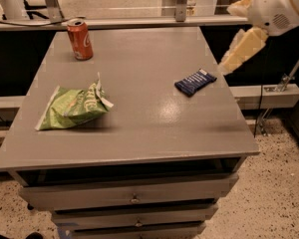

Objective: Move coke can near rxbar blueberry

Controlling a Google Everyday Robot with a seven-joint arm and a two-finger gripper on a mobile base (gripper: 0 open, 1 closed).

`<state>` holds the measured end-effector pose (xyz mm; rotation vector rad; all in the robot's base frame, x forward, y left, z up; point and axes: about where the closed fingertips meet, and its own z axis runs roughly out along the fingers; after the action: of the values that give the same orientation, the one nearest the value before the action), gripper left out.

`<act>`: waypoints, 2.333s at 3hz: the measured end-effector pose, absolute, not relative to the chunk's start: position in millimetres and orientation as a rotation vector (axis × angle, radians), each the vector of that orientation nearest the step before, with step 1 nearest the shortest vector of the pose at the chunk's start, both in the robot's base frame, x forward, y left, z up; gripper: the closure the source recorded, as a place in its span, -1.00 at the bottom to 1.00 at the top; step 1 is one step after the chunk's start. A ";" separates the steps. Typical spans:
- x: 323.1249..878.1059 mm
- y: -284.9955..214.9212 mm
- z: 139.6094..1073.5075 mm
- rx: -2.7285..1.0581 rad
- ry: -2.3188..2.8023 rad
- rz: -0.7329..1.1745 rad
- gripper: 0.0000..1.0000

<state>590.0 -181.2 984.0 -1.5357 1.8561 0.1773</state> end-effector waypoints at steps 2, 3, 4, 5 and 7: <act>666.6 -92.9 956.5 -1.300 1.734 0.378 -1.00; 677.7 -88.0 961.4 -1.258 1.713 0.364 -1.00; 677.8 -87.3 961.4 -1.260 1.711 0.366 -1.00; 694.2 -70.9 958.3 -1.230 1.653 0.380 -1.00; 762.3 -17.7 937.0 -1.096 1.560 0.445 -1.00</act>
Offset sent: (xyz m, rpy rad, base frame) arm 0.1174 0.1442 -0.0425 0.4717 -0.0595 -0.0822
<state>762.3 -17.7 937.0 -1.0958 1.5598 0.4452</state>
